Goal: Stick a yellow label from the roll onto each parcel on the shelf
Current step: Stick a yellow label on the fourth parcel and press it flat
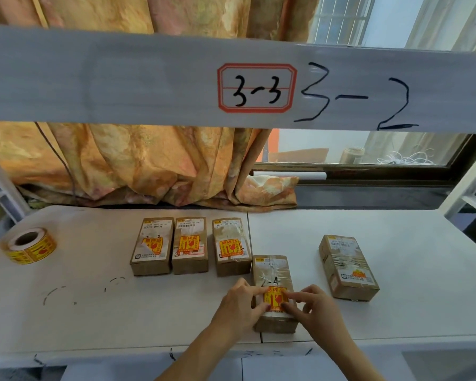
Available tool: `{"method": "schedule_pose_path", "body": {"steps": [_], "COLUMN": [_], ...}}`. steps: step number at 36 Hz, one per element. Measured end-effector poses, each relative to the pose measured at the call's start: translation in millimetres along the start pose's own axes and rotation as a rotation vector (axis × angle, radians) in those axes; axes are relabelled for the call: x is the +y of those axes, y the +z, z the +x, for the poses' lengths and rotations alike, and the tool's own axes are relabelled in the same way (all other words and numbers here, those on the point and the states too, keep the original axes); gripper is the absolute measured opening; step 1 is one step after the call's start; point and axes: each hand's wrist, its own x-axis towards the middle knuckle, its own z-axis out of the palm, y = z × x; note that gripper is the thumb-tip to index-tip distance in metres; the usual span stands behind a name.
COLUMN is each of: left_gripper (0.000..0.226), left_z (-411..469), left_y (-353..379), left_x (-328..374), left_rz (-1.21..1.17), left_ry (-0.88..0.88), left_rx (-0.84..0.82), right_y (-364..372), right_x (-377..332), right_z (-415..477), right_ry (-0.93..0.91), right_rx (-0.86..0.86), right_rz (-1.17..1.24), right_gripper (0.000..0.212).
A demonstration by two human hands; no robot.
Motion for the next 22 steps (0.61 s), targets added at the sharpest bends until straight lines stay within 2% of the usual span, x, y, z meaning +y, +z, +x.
{"method": "schedule_pose_path", "body": {"steps": [6, 11, 14, 17, 22], "left_gripper": [0.051, 0.051, 0.050, 0.048, 0.046], "left_z": [1.3, 1.3, 1.2, 0.2, -1.1], "left_y": [-1.0, -1.4, -1.1, 0.1, -0.8], "left_x": [-1.9, -0.7, 1.0, 2.1, 4.2], "left_rz": [0.001, 0.018, 0.037, 0.052, 0.080], "left_ry": [0.006, 0.009, 0.008, 0.001, -0.004], "left_rx": [-0.029, -0.026, -0.015, 0.001, 0.013], "right_y": [0.2, -1.3, -1.5, -1.4, -2.5], "right_x": [7.7, 6.2, 4.5, 5.2, 4.5], "right_z": [-8.9, -8.1, -6.2, -4.5, -4.9], "right_ry": [-0.039, -0.026, -0.013, -0.012, -0.007], "right_rx": [0.025, 0.001, -0.008, -0.010, -0.027], "right_rz": [0.010, 0.028, 0.029, 0.026, 0.005], "right_gripper": [0.018, 0.023, 0.013, 0.028, 0.022]}}
